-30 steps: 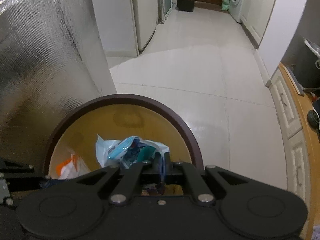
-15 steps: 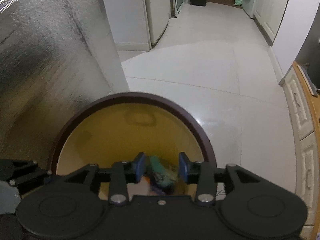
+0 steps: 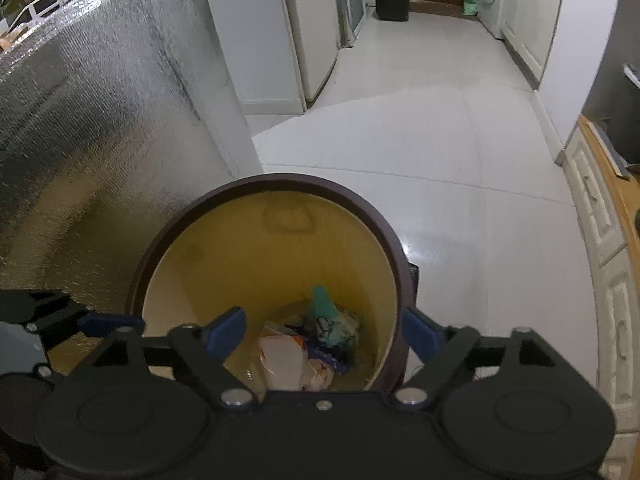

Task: Collect trash
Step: 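Move both open tools back over the table toward the remaining trash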

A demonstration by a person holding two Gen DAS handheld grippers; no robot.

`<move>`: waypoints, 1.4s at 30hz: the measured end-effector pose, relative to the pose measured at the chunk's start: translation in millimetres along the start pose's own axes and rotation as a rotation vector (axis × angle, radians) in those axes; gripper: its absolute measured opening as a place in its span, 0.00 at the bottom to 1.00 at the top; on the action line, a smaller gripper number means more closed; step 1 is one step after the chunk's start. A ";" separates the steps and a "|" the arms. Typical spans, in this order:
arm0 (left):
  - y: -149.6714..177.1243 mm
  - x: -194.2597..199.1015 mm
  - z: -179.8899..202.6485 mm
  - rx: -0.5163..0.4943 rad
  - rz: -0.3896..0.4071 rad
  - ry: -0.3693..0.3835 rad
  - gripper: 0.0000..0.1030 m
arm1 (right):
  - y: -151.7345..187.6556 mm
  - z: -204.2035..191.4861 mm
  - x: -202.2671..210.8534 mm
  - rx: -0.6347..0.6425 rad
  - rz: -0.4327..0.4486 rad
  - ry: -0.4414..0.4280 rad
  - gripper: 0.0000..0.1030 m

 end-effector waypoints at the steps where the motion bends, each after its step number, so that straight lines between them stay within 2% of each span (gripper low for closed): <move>1: 1.0 3.1 -2.0 0.004 0.005 -0.006 0.92 | 1.8 0.2 3.5 -0.002 0.001 0.007 0.91; 7: 6.5 20.0 -12.7 0.026 0.020 -0.033 0.98 | 13.6 0.3 23.4 -0.017 0.019 0.036 1.00; 19: 17.7 62.5 -26.8 0.047 0.103 -0.077 1.00 | 36.7 -5.0 59.3 -0.022 0.058 0.102 1.00; 30: 31.8 98.8 -25.3 0.031 0.183 -0.066 1.00 | 57.7 -12.5 104.5 -0.037 0.130 0.131 1.00; 42: 35.7 163.9 -6.8 -0.030 0.346 -0.013 1.00 | 80.1 -6.3 159.3 -0.086 0.244 0.168 1.00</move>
Point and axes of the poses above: each gripper's, at about its wrist camera, not at the fingertips, and x roughly against the way its jaws point, z to its right, y to its underside, the point moved 7 cm from there along -x, roughly the way its jaws point, and after that the axes turned 9 degrees about x, right-handed, at the moved point
